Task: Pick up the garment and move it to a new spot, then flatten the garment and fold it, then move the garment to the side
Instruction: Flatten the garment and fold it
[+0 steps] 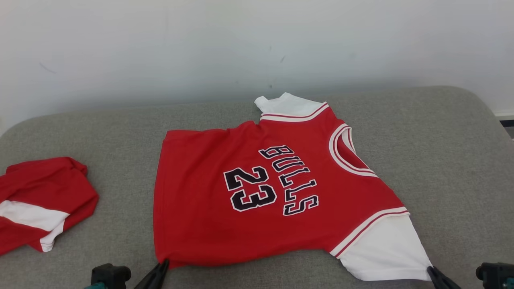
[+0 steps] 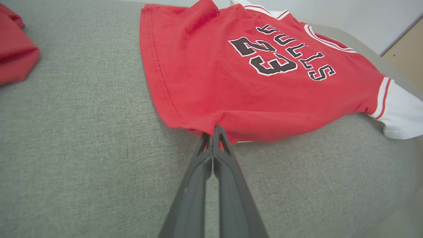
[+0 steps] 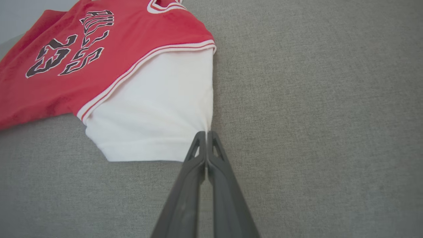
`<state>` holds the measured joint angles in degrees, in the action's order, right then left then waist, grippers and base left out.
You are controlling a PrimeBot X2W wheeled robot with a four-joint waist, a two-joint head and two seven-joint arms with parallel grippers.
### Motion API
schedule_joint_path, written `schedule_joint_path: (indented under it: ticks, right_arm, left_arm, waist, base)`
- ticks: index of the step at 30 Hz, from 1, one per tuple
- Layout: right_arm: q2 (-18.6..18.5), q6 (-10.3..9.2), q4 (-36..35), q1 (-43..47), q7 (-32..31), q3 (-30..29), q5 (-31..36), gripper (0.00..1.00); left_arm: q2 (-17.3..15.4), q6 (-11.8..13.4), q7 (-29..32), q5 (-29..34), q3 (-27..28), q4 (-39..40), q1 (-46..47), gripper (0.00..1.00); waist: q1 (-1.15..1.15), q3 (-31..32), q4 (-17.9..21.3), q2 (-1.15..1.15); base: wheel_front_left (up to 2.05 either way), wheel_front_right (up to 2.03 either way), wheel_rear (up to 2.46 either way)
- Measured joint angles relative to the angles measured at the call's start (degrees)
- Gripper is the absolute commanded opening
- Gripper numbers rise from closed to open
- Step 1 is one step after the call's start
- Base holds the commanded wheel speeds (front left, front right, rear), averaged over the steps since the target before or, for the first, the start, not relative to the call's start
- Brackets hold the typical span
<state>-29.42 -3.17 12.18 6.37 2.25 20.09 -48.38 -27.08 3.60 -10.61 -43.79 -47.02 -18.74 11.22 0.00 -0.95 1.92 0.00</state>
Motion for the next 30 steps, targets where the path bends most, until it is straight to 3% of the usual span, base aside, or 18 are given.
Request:
schedule_joint_path:
  ticks: [7, 15, 28, 30]
  right_arm:
    - [-2.0, -1.44, -0.6, 0.2, -0.8, -2.3, -0.3, 0.00]
    - [-1.1, -1.89, -2.2, -0.1, -2.3, -1.5, -0.4, 0.00]
    - [-0.6, -2.38, -3.7, -4.6, -4.8, 0.3, 0.3, 0.00]
    - [-0.6, -2.38, -3.7, -4.8, -4.8, 0.3, 0.4, 0.00]
  left_arm:
    - [-0.6, 0.2, 2.3, 0.2, -0.6, -0.4, 0.7, 0.00]
    - [0.7, 0.3, 3.3, 0.2, -0.5, -0.4, 3.6, 0.00]
    - [2.8, -2.7, 6.6, 0.6, -1.2, -7.6, 11.8, 0.04]
    - [3.8, -3.2, 7.1, 0.3, -1.4, -9.2, 12.6, 0.00]
  waist:
    - [0.00, -1.1, -0.6, 0.00]
    - [0.00, -2.2, -1.0, 0.00]
    - [0.00, -3.7, -0.4, 0.01]
    - [0.00, -4.1, -0.1, 0.01]
  base:
    - [0.00, 0.00, 0.00]
    - [0.00, 0.00, 0.00]
    - [0.00, 0.00, 0.00]
    - [0.00, 0.00, 0.00]
